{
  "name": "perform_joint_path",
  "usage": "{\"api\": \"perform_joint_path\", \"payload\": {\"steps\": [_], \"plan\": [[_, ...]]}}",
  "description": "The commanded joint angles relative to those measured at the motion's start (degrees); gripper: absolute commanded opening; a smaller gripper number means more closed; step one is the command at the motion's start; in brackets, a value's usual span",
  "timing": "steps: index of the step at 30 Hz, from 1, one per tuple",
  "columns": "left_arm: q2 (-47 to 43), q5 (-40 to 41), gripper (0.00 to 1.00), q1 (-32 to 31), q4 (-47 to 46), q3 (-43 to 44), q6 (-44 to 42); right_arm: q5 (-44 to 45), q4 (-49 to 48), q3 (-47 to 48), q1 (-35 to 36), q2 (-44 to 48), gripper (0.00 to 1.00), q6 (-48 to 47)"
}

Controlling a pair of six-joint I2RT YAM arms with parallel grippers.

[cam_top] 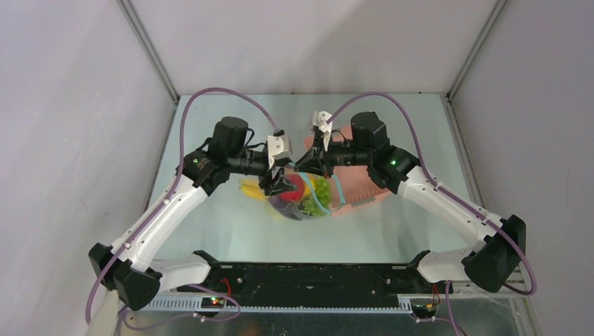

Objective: Place the food in the zip-top bag and seal the zipper

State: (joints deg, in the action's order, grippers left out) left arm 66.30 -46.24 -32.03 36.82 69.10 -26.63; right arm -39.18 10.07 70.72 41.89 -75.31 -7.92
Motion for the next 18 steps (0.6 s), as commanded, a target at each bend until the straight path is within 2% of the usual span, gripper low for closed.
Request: {"api": "perform_joint_path", "payload": {"steps": [1, 9, 12, 14, 15, 16, 17, 18], "plan": [[1.27, 0.36, 0.72, -0.04, -1.81, -0.11, -0.41, -4.28, -6.12, 0.74, 0.11, 1.75, 0.00, 1.86], [2.56, -1.63, 0.71, -0.03, -4.60, -0.68, -0.34, -7.37, -6.80, 0.74, 0.02, 1.27, 0.00, 2.67], [2.41, -2.82, 0.65, 0.00, -4.76, -1.11, -1.48, -7.70, -7.09, 0.74, -0.14, 1.19, 0.00, 2.82], [2.24, -3.11, 0.53, 0.00, -4.88, -1.42, -2.01, -8.39, -7.31, 0.74, -0.45, 1.07, 0.00, 3.29], [2.03, -3.59, 0.36, -0.04, -4.86, -1.60, -2.15, -8.70, -7.33, 0.74, -0.61, 0.92, 0.00, 3.45], [1.92, -3.77, 0.26, -0.05, -4.93, -1.69, -2.27, -8.71, -7.29, 0.74, -0.68, 0.85, 0.00, 3.58], [1.66, -4.19, 0.07, 0.00, -5.38, -1.97, -2.23, -8.72, -7.23, 0.74, -0.85, 0.73, 0.00, 3.60], [1.43, -4.33, 0.04, -0.04, -5.63, -2.14, -2.10, -8.59, -6.96, 0.74, -0.98, 0.59, 0.00, 3.61]]}}
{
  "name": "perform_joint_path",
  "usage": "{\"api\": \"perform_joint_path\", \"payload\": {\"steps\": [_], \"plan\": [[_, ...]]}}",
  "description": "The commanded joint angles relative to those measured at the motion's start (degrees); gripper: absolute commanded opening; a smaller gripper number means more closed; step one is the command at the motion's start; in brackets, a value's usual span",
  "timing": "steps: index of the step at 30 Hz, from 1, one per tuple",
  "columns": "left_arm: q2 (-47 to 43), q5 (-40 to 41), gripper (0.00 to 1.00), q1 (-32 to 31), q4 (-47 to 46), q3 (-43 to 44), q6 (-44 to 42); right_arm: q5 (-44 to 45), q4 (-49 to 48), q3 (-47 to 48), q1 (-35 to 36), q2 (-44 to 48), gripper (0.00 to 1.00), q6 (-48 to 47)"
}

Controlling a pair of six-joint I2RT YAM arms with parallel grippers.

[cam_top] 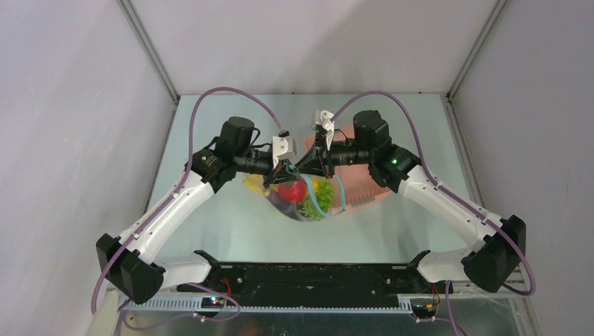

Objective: Place the food in the zip-top bag and seal the zipper

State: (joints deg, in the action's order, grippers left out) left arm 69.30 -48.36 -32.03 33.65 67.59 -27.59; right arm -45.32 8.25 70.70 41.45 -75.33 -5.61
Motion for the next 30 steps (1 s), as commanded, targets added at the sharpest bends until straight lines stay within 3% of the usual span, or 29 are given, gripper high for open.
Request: {"api": "perform_joint_path", "payload": {"steps": [1, 10, 21, 30], "plan": [[-2.11, -2.45, 0.01, -0.04, -3.35, -1.56, -1.01, -1.84, -4.81, 0.76, -0.56, 0.55, 0.00, 1.17], [-10.35, 3.59, 0.00, -0.09, -17.20, -9.71, 9.07, 5.68, 6.62, 0.76, -2.19, 0.10, 0.00, -4.07], [-8.87, 8.50, 0.00, -0.13, -18.59, -7.95, 16.65, 5.60, 3.28, 0.77, 0.23, -3.02, 0.00, -1.34], [-9.64, 12.50, 0.00, -0.05, -19.67, -8.99, 17.66, 9.39, 7.83, 0.67, -0.45, -3.50, 0.00, -0.15]]}}
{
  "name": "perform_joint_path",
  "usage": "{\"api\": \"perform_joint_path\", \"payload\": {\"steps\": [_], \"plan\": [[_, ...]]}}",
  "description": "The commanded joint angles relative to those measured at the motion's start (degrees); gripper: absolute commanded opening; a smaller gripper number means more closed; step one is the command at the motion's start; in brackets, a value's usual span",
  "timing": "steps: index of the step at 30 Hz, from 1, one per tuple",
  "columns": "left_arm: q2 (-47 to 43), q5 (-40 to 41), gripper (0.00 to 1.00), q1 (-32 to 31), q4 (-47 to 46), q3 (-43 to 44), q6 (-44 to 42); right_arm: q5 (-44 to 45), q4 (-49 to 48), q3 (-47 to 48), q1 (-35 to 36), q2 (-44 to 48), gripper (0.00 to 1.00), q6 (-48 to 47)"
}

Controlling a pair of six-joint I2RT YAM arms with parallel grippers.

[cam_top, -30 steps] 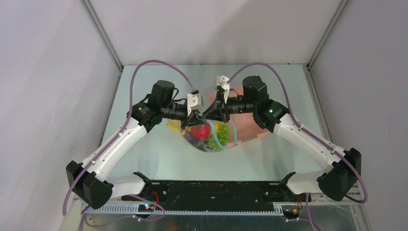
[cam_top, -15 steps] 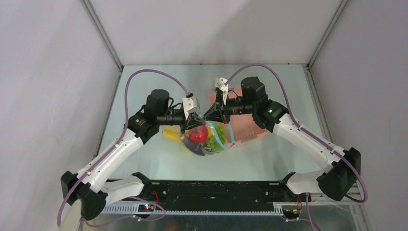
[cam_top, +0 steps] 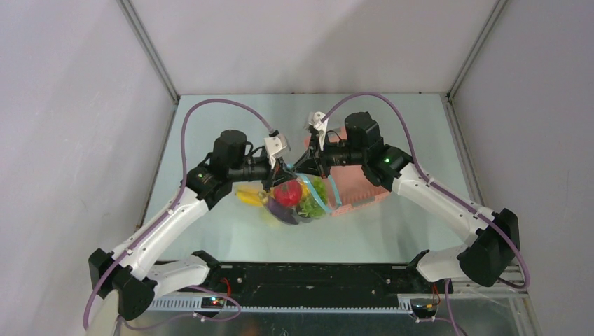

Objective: Place the food in the zip-top bag and seal the zipper

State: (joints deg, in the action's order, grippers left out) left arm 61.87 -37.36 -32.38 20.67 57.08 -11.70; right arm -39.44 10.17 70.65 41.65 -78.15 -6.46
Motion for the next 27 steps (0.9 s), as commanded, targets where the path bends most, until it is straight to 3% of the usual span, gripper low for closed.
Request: {"api": "perform_joint_path", "payload": {"steps": [1, 11, 22, 27], "plan": [[-2.29, 2.28, 0.00, 0.30, -6.95, 1.21, 1.86, 3.50, 6.31, 0.76, -0.62, -0.64, 0.00, 0.68], [-3.63, 4.51, 0.00, 0.30, -7.89, -0.16, 2.32, -1.63, 3.76, -3.92, -2.88, 2.22, 0.02, 3.31], [-4.66, 3.61, 0.00, 0.30, -8.53, -0.81, 2.90, -8.80, -4.58, -10.70, -4.19, 3.96, 0.11, -2.25], [-5.11, 3.77, 0.00, 0.30, -8.45, -1.11, 2.72, -6.37, -4.36, -12.82, -4.55, 5.24, 0.12, -5.75]]}}
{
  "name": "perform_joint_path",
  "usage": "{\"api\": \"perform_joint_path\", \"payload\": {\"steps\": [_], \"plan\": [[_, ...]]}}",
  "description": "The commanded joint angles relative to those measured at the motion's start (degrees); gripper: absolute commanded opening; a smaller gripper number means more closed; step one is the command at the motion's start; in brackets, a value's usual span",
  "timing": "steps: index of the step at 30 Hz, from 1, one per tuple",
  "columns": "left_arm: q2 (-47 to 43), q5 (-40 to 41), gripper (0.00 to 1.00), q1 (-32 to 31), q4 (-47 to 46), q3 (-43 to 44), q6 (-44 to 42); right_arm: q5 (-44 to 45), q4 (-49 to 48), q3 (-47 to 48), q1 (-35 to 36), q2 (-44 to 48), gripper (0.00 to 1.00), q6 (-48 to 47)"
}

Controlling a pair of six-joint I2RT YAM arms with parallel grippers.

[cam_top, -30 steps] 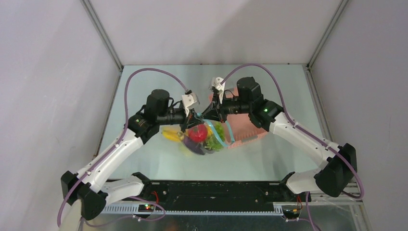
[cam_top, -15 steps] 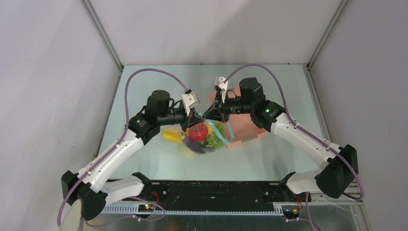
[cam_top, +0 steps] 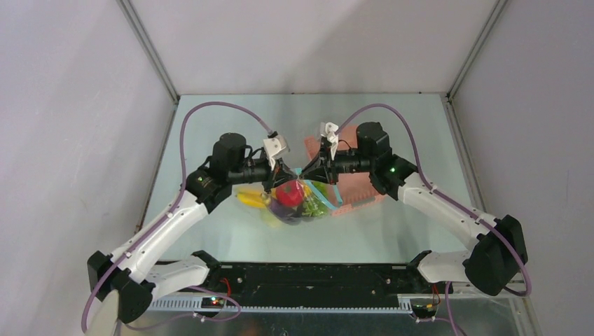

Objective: Place the food in the zip-top bag and seal the zipper

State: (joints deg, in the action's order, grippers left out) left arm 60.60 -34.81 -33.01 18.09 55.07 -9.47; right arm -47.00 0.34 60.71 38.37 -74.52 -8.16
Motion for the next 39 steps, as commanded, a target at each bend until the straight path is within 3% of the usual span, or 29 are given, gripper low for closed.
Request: {"api": "perform_joint_path", "payload": {"steps": [1, 12, 18, 24, 39], "plan": [[-3.96, 1.13, 0.00, 0.93, -6.09, 0.74, 0.50, 1.47, 5.91, -3.38, -1.36, 1.77, 0.13, -4.49], [-3.90, -0.27, 0.00, 0.94, -5.77, 1.09, 0.22, 3.59, 3.06, -5.41, -1.39, 2.11, 0.16, -4.51], [-3.57, -1.33, 0.00, 0.98, -4.92, 1.44, -0.28, 3.46, -2.90, -5.42, 0.11, 4.88, 0.24, -2.34], [-2.14, -0.96, 0.00, 0.90, -3.19, 2.67, -0.05, 6.57, -5.69, -5.42, 3.19, 9.67, 0.31, -6.38], [-5.11, -2.51, 0.00, 0.86, -6.86, -1.78, 0.15, 5.99, -10.44, -3.71, 3.75, 4.24, 0.32, -8.89]]}}
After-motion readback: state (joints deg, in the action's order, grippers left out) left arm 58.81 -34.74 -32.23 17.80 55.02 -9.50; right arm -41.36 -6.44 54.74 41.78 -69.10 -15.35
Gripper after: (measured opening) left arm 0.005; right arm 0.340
